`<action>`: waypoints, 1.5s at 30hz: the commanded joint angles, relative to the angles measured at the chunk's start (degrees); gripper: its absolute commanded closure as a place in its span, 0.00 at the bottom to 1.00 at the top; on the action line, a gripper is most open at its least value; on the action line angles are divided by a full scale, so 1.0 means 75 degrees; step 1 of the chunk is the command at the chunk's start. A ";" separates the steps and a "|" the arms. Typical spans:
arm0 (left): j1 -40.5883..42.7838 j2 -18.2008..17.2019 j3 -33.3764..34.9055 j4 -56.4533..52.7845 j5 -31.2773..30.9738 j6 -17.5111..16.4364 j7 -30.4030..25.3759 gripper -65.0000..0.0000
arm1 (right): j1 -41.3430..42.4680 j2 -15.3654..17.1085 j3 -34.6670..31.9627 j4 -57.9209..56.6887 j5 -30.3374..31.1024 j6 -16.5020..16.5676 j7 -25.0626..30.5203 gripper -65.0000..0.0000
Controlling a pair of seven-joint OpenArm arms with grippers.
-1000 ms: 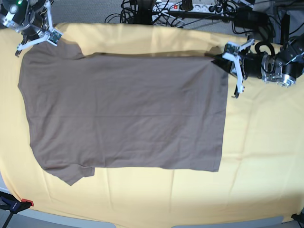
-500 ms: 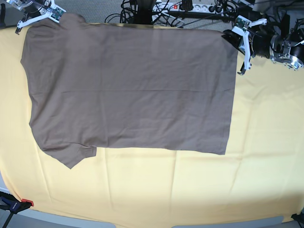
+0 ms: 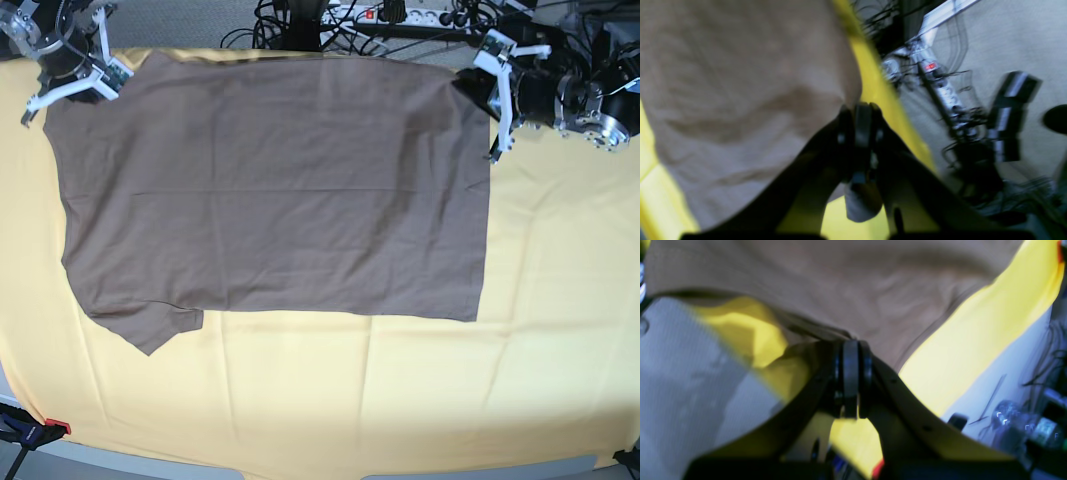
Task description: Fold the T-shirt properly
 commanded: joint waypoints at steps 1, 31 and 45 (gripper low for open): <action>-0.0149 -0.0050 -0.0087 0.0085 -0.0105 0.0047 0.0140 1.00 | 0.0143 0.0093 0.0052 0.0087 0.0099 0.0020 0.0122 1.00; -0.0935 0.0863 -0.0090 -0.1221 -0.0332 0.0632 0.1040 1.00 | 0.3815 0.0058 0.0044 -0.3450 0.2830 0.1865 0.1247 1.00; -0.0930 0.0973 -0.0090 -0.1221 -0.0335 0.1064 0.1306 1.00 | 0.4045 -0.0402 0.0041 -0.3657 0.2806 0.1119 0.1457 1.00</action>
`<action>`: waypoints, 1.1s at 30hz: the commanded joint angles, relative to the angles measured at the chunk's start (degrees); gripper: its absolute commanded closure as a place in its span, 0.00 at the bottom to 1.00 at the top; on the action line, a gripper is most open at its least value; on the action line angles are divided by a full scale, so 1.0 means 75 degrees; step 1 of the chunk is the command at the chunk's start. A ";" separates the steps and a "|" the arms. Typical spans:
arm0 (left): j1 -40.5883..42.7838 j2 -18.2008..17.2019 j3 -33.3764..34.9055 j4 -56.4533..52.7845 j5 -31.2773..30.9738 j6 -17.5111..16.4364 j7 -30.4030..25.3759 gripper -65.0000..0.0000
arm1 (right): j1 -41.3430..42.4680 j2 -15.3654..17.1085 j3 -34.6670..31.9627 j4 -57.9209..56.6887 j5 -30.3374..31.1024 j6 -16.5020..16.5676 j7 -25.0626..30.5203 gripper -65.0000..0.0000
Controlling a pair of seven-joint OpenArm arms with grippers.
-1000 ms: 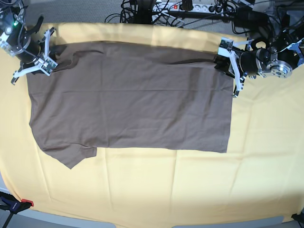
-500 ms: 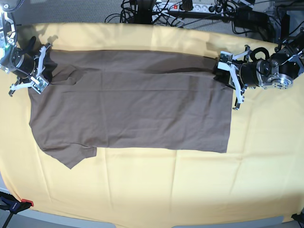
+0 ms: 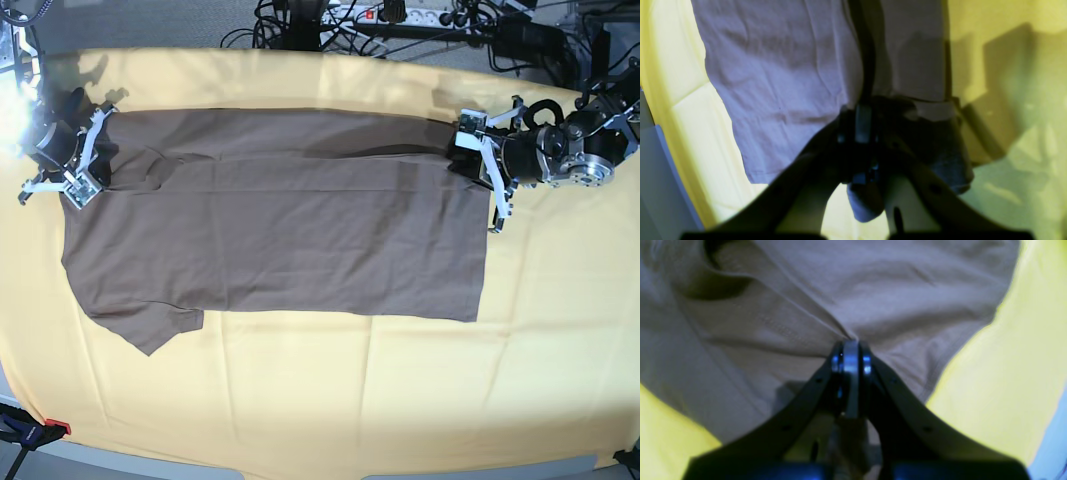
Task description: Fold the T-shirt properly
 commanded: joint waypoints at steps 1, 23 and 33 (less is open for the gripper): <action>-0.0090 -0.0140 -0.0079 0.0067 -0.0038 0.0122 -0.0079 1.00 | 0.0070 0.0157 0.0085 0.0082 0.0003 -0.0195 0.0163 1.00; -0.0087 -0.0023 -0.0079 0.0070 0.0160 0.2011 0.1087 0.37 | 0.0414 0.0099 0.0093 0.0294 0.0029 0.1434 -0.0061 0.51; -0.0085 -0.0682 -0.0079 0.0070 -0.0775 0.0332 0.0997 0.37 | -0.0079 0.1081 0.0093 0.1457 0.0895 0.1849 -0.1524 0.51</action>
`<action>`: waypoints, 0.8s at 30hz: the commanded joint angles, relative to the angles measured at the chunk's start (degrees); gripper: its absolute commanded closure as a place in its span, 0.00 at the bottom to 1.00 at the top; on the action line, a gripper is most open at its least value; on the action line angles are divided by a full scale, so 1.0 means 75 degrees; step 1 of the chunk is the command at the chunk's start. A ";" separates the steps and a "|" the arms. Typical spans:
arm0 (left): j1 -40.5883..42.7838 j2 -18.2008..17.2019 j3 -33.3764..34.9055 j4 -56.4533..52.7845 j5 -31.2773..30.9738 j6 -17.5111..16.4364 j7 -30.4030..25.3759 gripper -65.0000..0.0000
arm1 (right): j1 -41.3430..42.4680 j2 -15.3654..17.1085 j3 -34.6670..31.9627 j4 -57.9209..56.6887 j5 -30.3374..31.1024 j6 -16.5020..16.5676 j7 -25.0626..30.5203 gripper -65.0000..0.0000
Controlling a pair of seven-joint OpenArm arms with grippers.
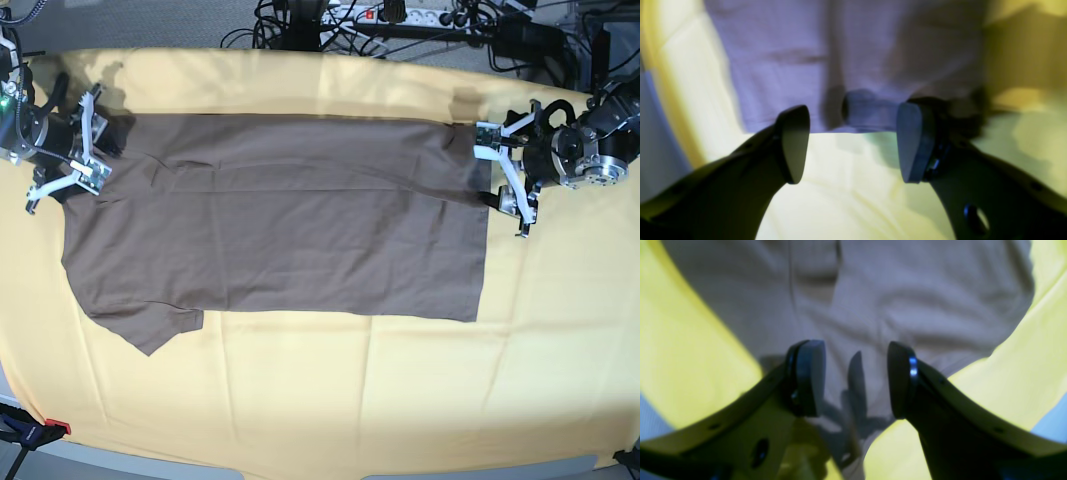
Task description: Fold the T-shirt properly
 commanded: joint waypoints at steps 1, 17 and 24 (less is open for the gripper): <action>-0.0125 -0.0204 -0.0079 0.0079 -0.0087 -0.0096 -0.0108 0.37 | -0.0085 0.0221 0.0087 0.0108 0.0026 -0.0016 0.0050 0.51; -0.0102 -0.0184 -0.0079 0.0079 -0.0277 -0.0469 -0.0283 0.37 | -0.1233 0.0318 0.0087 -0.1204 -0.2734 -0.0664 0.1271 0.51; -0.0105 -0.0149 -0.0079 0.0079 -0.0530 -0.0571 -0.0542 0.37 | -0.1236 0.0315 0.0087 -0.1696 -0.2728 -0.0638 0.1518 0.73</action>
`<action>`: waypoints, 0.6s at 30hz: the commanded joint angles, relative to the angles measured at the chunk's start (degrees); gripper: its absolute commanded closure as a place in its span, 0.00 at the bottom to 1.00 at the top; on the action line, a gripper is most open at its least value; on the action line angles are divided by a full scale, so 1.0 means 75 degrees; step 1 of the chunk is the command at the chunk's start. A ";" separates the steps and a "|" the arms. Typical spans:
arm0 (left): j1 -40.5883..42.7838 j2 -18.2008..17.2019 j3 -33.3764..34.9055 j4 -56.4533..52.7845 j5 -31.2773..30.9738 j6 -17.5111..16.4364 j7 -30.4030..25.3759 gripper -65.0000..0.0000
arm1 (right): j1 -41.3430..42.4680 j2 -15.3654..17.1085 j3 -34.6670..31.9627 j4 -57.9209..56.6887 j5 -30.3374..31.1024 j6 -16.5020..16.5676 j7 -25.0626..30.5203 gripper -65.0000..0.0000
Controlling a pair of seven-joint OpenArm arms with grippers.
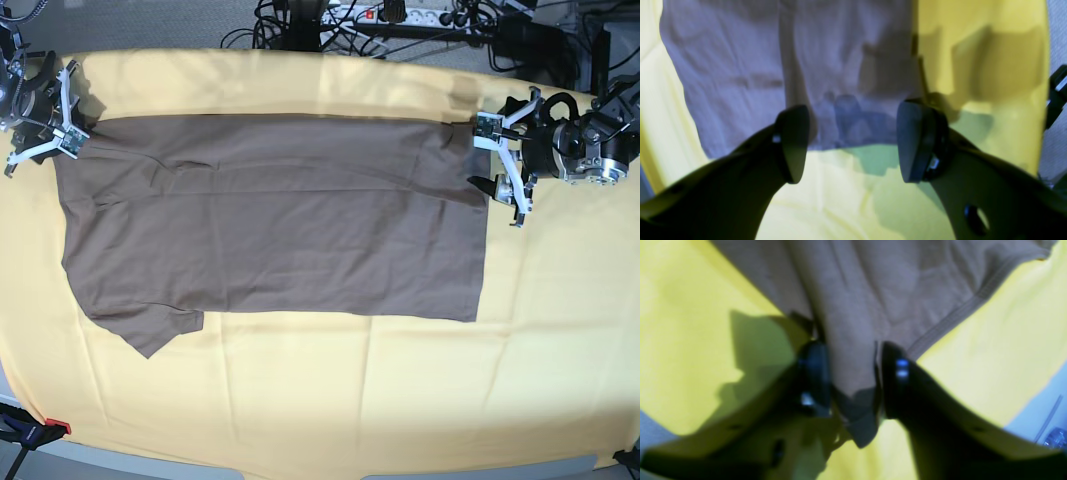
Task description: Fold the T-shirt properly
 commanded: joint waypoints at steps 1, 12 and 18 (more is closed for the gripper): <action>-0.0122 -0.0125 -0.0079 0.0076 -0.0160 -0.0064 -0.0073 0.37 | -0.0015 0.0131 0.0038 -0.0020 -0.0207 -0.0090 -0.0230 0.83; 0.0682 -0.0023 -0.0076 0.0076 -0.0393 -0.0494 -0.0070 0.37 | -0.0012 0.0131 0.0038 -0.0020 0.0297 -0.0154 -0.0458 0.60; 0.1058 0.0079 -0.0076 0.0073 0.0510 -0.0265 -0.0064 0.37 | -0.0012 0.0131 0.0038 -0.0020 0.0297 -0.0376 -0.0458 0.52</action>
